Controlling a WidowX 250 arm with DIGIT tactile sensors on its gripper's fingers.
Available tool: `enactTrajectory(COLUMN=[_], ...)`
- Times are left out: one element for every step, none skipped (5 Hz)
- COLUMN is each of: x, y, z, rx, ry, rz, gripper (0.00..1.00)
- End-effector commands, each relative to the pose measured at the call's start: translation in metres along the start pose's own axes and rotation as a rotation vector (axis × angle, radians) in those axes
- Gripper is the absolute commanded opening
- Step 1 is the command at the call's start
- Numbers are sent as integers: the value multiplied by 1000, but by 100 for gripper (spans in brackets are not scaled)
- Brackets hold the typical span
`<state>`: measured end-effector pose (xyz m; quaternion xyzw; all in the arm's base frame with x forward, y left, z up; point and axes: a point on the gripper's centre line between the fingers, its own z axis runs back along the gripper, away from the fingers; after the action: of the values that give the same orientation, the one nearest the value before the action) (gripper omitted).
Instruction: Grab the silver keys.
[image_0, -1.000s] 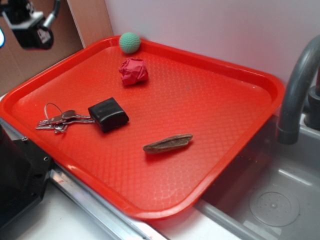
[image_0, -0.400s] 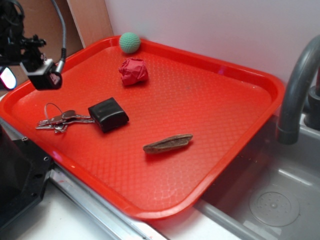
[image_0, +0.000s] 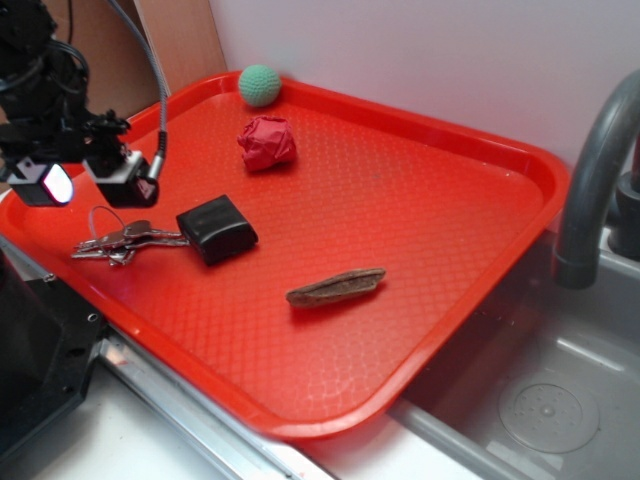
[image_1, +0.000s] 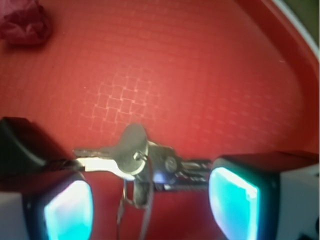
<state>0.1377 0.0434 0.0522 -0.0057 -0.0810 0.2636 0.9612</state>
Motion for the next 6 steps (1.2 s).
enactTrajectory(x=[-3,-6,-5,-2,11,29], y=[-6,-7,-10,-13,-22,-32], z=[-14,-12,-11,-5,22,70], rx=[27,31,38,74,135,60], ry=[75,94,112,134,143,133], rz=[82,97,86,46,-165,-410], gripper=[0,0,0,0,0,0])
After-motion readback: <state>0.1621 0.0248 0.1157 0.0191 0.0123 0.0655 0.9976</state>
